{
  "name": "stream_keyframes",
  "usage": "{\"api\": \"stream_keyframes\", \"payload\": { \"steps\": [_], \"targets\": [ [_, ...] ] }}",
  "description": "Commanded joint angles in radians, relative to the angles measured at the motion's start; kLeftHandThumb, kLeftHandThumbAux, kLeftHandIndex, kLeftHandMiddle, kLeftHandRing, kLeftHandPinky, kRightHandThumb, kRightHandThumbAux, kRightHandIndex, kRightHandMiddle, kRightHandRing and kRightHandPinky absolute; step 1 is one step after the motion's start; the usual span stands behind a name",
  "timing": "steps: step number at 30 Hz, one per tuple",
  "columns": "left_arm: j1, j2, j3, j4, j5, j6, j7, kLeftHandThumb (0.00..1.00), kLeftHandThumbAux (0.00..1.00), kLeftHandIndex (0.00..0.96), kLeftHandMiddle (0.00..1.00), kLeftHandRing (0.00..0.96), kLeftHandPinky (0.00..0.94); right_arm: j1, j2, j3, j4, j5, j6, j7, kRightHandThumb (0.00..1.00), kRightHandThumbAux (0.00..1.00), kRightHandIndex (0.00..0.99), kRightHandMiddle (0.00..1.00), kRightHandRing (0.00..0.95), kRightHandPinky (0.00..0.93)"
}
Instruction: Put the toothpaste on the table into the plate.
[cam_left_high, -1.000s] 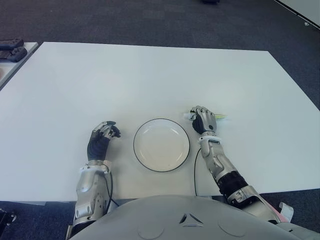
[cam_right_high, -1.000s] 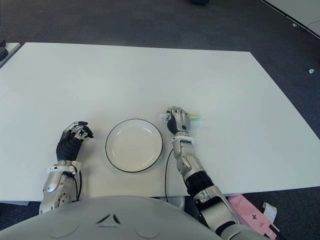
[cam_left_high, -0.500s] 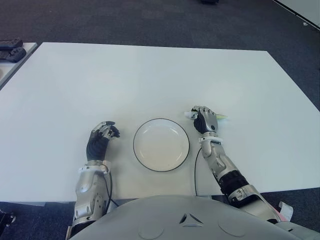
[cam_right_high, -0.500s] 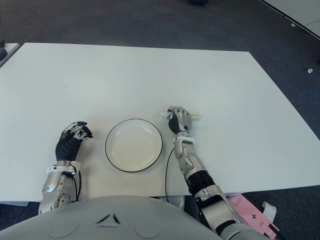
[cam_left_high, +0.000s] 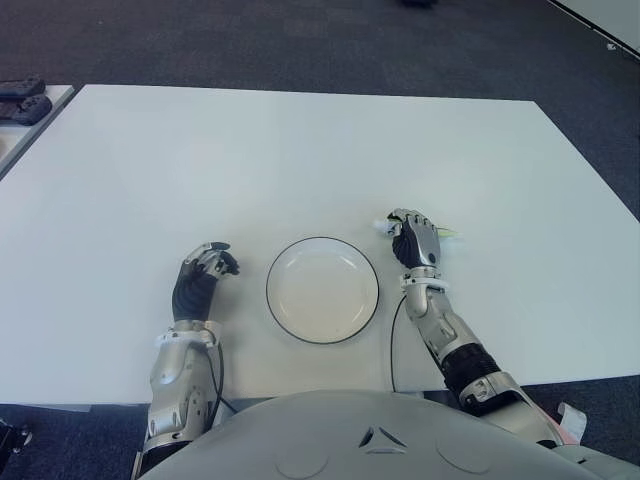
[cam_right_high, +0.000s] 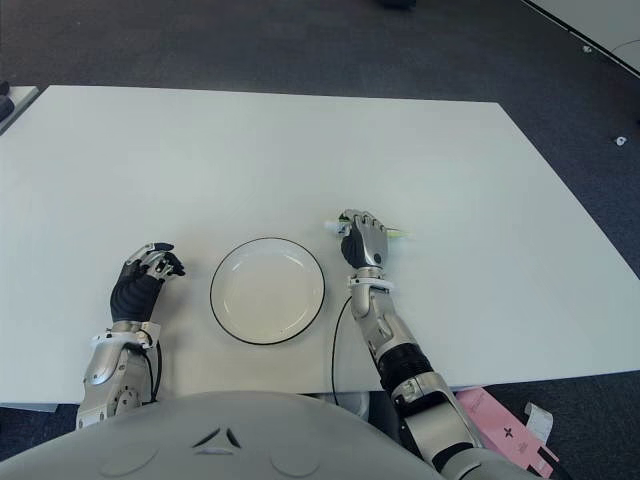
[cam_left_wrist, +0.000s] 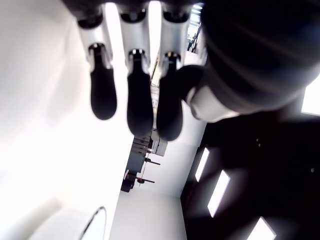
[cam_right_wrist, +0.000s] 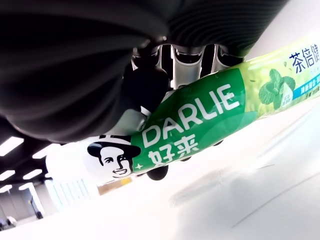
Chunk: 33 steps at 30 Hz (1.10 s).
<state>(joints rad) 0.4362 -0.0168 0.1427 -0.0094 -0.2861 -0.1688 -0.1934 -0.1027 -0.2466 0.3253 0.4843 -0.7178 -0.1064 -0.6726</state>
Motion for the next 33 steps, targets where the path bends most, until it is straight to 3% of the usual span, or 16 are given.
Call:
{"api": "stream_keyframes", "payload": {
  "steps": [1, 15, 25, 33],
  "targets": [
    [0.004, 0.000, 0.005, 0.042, -0.003, 0.032, 0.001, 0.713, 0.718, 0.435, 0.586, 0.566, 0.535, 0.042, 0.009, -0.017, -0.024, 0.021, -0.025, -0.028, 1.000, 0.670, 0.393, 0.443, 0.468, 0.469],
    [-0.007, -0.010, 0.005, 0.055, -0.004, 0.044, 0.022, 0.714, 0.718, 0.435, 0.581, 0.563, 0.533, 0.057, 0.012, -0.029, -0.144, -0.030, -0.053, -0.123, 1.000, 0.676, 0.378, 0.417, 0.453, 0.480],
    [-0.009, 0.003, -0.004, 0.059, -0.002, 0.016, -0.010, 0.710, 0.718, 0.435, 0.583, 0.567, 0.539, 0.071, 0.025, -0.029, -0.286, -0.042, -0.049, -0.096, 1.000, 0.673, 0.385, 0.427, 0.461, 0.477],
    [-0.016, 0.007, -0.002, 0.067, -0.011, 0.021, -0.018, 0.711, 0.718, 0.435, 0.590, 0.573, 0.546, 0.079, 0.021, -0.015, -0.371, -0.031, -0.121, -0.062, 1.000, 0.674, 0.385, 0.416, 0.458, 0.477]
  ]
}}
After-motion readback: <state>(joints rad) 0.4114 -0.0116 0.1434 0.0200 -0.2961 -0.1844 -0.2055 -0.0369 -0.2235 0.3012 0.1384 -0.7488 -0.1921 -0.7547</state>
